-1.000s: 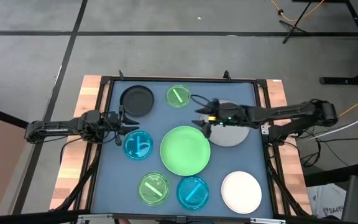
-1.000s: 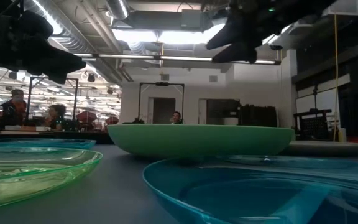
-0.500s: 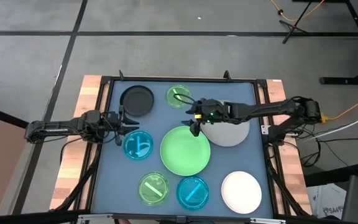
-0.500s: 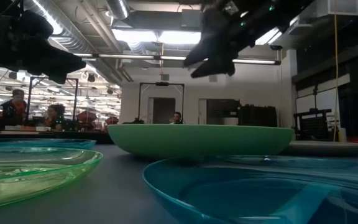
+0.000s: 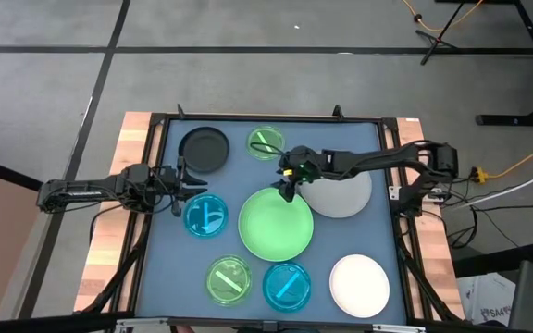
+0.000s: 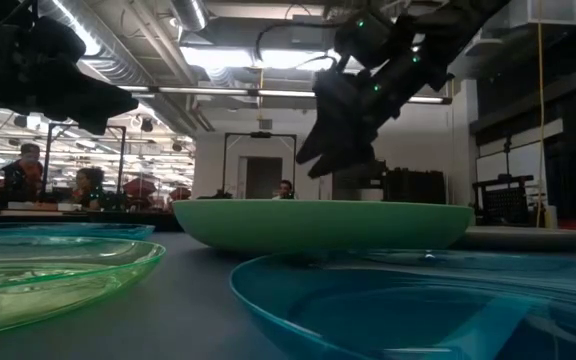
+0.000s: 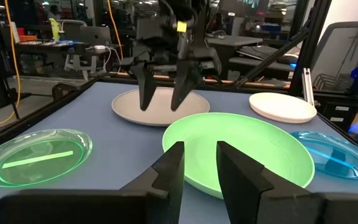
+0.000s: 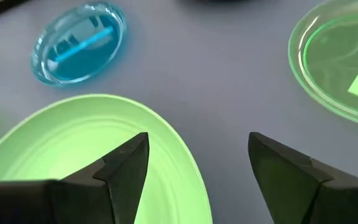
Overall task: Stack plastic plates
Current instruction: Stack the large green plate on the large gray plate
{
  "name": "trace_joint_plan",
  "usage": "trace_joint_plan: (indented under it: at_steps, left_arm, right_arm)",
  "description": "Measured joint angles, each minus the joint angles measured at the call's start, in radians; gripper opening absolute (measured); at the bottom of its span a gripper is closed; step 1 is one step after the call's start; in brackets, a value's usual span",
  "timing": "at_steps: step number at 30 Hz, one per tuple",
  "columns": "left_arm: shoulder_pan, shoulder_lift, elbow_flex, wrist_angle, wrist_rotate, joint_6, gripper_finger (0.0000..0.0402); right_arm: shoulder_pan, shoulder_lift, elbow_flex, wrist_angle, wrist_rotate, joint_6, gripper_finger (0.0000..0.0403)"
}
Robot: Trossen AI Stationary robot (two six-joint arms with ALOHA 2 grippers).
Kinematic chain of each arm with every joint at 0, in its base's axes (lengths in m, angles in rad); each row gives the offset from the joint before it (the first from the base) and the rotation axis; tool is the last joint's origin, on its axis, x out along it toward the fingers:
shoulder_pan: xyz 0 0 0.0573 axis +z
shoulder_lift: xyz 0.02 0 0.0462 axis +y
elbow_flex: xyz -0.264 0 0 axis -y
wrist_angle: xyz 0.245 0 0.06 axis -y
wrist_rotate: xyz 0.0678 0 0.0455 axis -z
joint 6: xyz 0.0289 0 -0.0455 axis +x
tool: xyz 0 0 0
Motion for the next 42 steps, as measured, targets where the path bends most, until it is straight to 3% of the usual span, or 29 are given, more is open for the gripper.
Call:
trace_joint_plan:
  at_steps: [9, 33, 42]
  left_arm:
    - [0.0, 0.0, 0.0, 0.0, 0.0, 0.0, 0.0087]
    - [0.0, 0.0, 0.0, 0.0, 0.0, 0.0, 0.0087]
    - [0.0, 0.0, 0.0, 0.0, 0.0, 0.0, 0.0087]
  right_arm:
    - [0.0, 0.067, 0.0, 0.0, -0.001, 0.0, 0.0264]
    - [0.002, 0.07, 0.0, -0.052, 0.018, -0.034, 0.0264]
    - [0.002, 0.158, -0.002, -0.04, -0.021, -0.049, 0.0264]
